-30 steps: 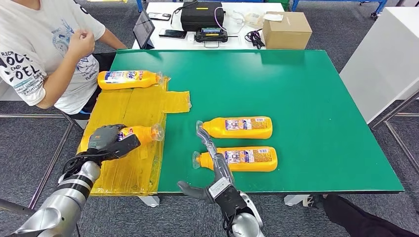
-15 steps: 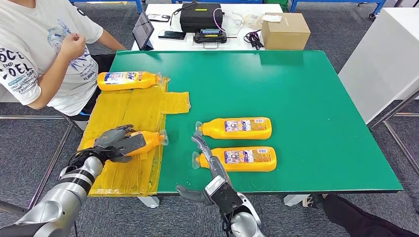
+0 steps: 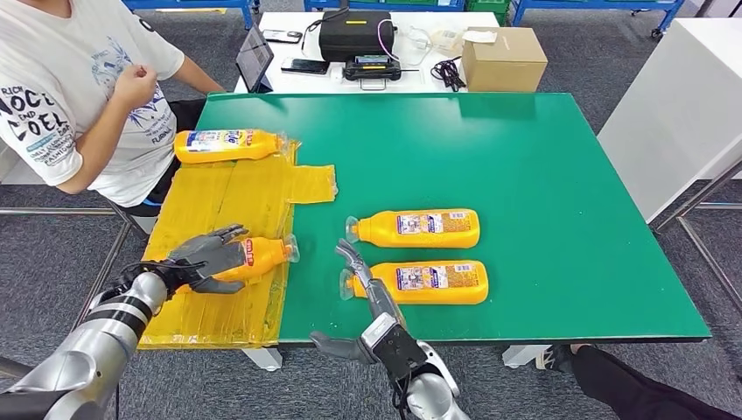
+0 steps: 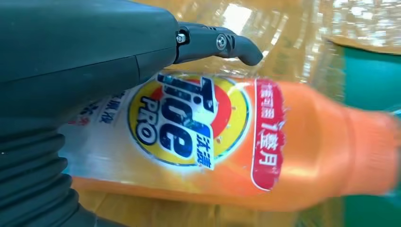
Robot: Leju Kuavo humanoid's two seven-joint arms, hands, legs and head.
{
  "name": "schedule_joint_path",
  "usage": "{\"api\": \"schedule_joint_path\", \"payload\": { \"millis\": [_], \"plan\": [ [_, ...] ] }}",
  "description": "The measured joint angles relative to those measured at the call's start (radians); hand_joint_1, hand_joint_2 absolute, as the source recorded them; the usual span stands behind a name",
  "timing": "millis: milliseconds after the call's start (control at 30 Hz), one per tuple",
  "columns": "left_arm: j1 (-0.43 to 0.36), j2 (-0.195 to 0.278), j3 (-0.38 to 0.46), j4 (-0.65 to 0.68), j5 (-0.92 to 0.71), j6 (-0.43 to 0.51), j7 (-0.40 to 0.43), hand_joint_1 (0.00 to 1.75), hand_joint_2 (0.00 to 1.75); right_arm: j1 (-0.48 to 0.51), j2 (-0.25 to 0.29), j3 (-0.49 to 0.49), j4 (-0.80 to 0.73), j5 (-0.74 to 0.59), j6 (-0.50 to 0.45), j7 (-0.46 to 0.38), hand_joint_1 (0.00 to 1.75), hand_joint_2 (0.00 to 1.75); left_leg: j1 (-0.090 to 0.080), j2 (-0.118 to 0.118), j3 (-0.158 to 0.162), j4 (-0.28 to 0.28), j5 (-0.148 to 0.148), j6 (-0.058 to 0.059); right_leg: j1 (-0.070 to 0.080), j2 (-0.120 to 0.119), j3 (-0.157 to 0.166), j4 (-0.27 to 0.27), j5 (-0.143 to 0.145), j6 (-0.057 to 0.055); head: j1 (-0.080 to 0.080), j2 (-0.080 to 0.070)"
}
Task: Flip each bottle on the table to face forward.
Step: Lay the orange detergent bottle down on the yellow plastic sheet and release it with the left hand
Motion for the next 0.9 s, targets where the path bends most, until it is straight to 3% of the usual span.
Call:
{"api": "schedule_joint_path", "payload": {
  "millis": [133, 400, 567, 633, 700, 767, 833, 900],
  "plan": [
    [0.002, 0.026, 0.004, -0.002, 0.083, -0.101, -0.081, 0.00, 0.00, -0.009, 0.003, 0.003, 0.000, -0.004, -0.003, -0.011, 0.00, 1.75, 0.000, 0.000, 0.003, 0.000, 0.000, 0.000, 0.000, 0.000, 0.004, 0.000, -0.002, -0.001, 0.000, 0.000],
    [0.009, 0.045, 0.006, -0.009, 0.125, -0.137, -0.104, 0.00, 0.00, -0.017, 0.004, 0.004, 0.002, -0.006, -0.003, -0.011, 0.00, 1.75, 0.000, -0.001, 0.004, 0.000, -0.001, 0.000, 0.000, 0.000, 0.005, 0.000, -0.003, 0.001, 0.000, 0.000],
    [0.036, 0.053, 0.011, -0.032, 0.299, -0.230, -0.135, 0.00, 0.00, -0.021, 0.004, 0.005, 0.015, -0.015, -0.008, -0.005, 0.00, 1.75, 0.000, -0.001, 0.005, 0.000, -0.002, 0.000, 0.000, 0.000, 0.005, 0.000, -0.004, 0.000, 0.000, 0.000],
    [0.060, 0.051, 0.014, -0.054, 0.378, -0.221, -0.156, 0.00, 0.00, -0.021, 0.006, 0.006, 0.023, -0.015, -0.015, -0.004, 0.00, 1.75, 0.000, -0.001, 0.005, 0.000, -0.001, 0.000, 0.000, -0.001, 0.004, 0.000, -0.004, 0.000, 0.000, 0.000],
    [0.089, 0.033, 0.016, -0.086, 0.444, -0.118, -0.171, 0.00, 0.00, -0.019, 0.009, 0.006, 0.029, -0.011, -0.031, 0.002, 0.00, 1.75, 0.000, -0.002, 0.005, 0.001, -0.001, 0.000, 0.000, -0.002, 0.001, 0.000, -0.004, 0.001, 0.000, 0.000],
    [0.119, -0.005, 0.022, -0.131, 0.485, 0.098, -0.164, 0.00, 0.87, -0.014, 0.010, 0.006, 0.030, 0.004, -0.049, 0.017, 0.00, 1.75, -0.001, -0.005, 0.003, 0.001, -0.001, 0.001, -0.001, -0.004, -0.004, 0.000, -0.004, 0.001, 0.000, 0.000],
    [0.155, -0.056, 0.034, -0.187, 0.497, 0.393, -0.165, 0.00, 1.75, -0.004, 0.011, 0.006, 0.028, 0.031, -0.064, 0.031, 0.00, 1.75, -0.001, -0.007, -0.003, 0.001, 0.000, 0.002, -0.001, -0.005, -0.009, -0.001, -0.003, 0.002, 0.001, 0.000],
    [0.185, -0.100, 0.048, -0.250, 0.491, 0.660, -0.197, 0.00, 1.75, 0.003, 0.010, 0.010, 0.024, 0.064, -0.074, 0.039, 0.00, 1.75, -0.001, -0.005, -0.014, 0.002, 0.004, 0.004, -0.001, -0.005, -0.016, 0.000, 0.002, 0.003, 0.001, 0.000]
  ]
}}
